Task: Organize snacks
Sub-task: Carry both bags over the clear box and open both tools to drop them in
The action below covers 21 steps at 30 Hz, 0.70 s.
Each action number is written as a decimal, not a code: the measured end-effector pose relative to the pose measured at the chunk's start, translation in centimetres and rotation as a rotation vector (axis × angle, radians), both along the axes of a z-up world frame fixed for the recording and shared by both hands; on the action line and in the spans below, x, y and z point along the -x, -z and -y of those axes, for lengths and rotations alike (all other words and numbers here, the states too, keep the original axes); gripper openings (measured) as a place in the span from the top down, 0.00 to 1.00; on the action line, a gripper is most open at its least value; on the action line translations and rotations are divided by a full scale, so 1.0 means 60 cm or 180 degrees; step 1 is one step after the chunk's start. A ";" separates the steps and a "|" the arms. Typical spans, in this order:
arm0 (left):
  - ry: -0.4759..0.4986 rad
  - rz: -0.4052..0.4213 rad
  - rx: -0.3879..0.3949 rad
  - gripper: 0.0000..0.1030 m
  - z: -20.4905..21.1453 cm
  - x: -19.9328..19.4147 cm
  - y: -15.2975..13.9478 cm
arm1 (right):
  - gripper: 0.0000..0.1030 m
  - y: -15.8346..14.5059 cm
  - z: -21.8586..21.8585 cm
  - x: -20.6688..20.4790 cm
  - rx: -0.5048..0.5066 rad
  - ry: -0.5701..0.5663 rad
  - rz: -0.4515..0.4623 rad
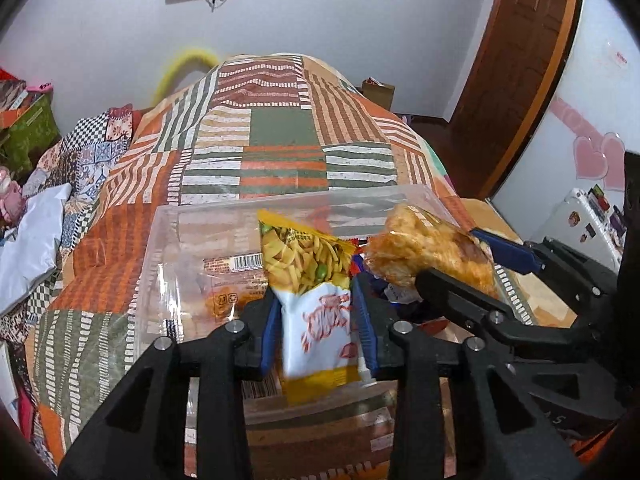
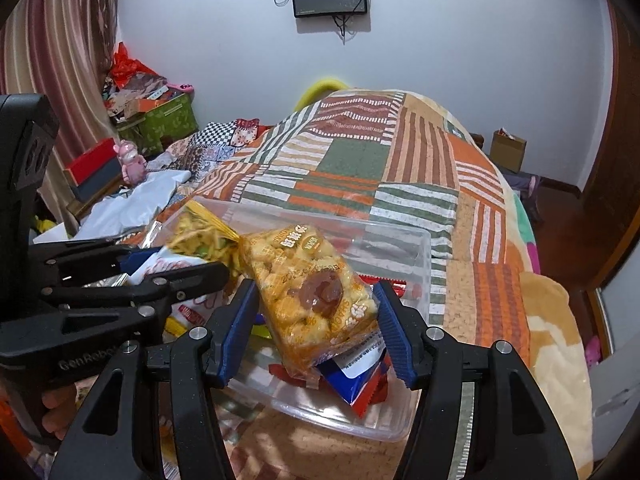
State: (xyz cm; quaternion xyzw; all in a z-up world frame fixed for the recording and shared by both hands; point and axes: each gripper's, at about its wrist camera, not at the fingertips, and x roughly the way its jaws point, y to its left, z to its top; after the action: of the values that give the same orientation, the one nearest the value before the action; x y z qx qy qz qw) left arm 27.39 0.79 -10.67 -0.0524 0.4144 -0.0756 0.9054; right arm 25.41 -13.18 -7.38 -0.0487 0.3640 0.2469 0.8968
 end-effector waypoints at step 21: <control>-0.0085 0.0256 -0.0127 0.35 -0.016 0.076 -0.061 | 0.31 -0.043 0.012 0.045 -0.0064 -0.0070 0.0066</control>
State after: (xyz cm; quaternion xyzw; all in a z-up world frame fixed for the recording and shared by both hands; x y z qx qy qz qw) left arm 22.86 1.76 -7.03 -0.0367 0.3783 -0.0572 0.9232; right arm 22.73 -13.87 -4.78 -0.0463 0.3517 0.2599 0.8981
